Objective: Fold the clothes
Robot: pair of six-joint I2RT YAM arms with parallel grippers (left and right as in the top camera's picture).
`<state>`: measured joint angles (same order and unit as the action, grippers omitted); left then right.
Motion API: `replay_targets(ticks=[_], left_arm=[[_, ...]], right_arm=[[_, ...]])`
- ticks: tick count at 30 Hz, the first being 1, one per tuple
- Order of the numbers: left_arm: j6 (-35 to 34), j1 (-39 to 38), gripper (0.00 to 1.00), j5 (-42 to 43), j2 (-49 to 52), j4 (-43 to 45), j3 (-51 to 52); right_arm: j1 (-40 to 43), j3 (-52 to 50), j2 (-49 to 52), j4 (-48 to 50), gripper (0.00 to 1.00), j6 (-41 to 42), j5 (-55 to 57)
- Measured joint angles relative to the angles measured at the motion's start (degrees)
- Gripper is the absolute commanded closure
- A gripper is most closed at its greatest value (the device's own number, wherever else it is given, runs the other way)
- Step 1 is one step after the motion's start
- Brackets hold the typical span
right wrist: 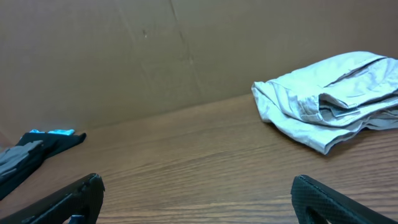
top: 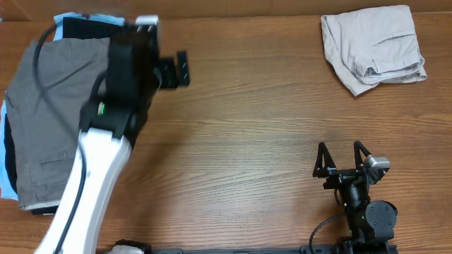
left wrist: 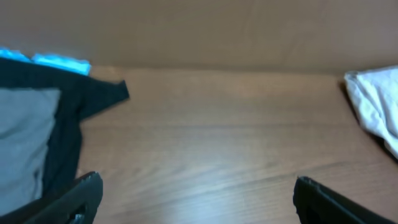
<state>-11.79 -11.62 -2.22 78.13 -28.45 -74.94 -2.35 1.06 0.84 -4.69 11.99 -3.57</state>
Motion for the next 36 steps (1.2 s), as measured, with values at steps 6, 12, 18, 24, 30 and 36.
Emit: replay_targets(ticks=[6,12,18,24,30,36], left_arm=[[1.5,4.8,0.0,4.1,-19.6,14.7,26.4],[1.3,10.8,0.0,8.7,-38.4,23.9,49.1],[1.3,12.5,0.0,9.8,-54.0,29.3,62.2],[1.3,13.2,0.0,9.9,-64.2,34.1,71.2],[1.3,13.2,0.0,8.9,-69.7,33.5,74.4],[1.3,13.2,0.0,8.4,-74.1,24.6,74.5]], right_arm=[[0.0,0.0,0.0,0.0,0.0,0.0,0.0],[0.0,0.0,-0.2,0.0,0.0,0.0,0.0],[0.0,0.0,-0.2,0.0,0.0,0.0,0.0],[0.0,0.0,-0.2,0.0,0.0,0.0,0.0],[0.0,0.0,-0.2,0.0,0.0,0.0,0.0],[0.0,0.0,-0.2,0.0,0.0,0.0,0.0]])
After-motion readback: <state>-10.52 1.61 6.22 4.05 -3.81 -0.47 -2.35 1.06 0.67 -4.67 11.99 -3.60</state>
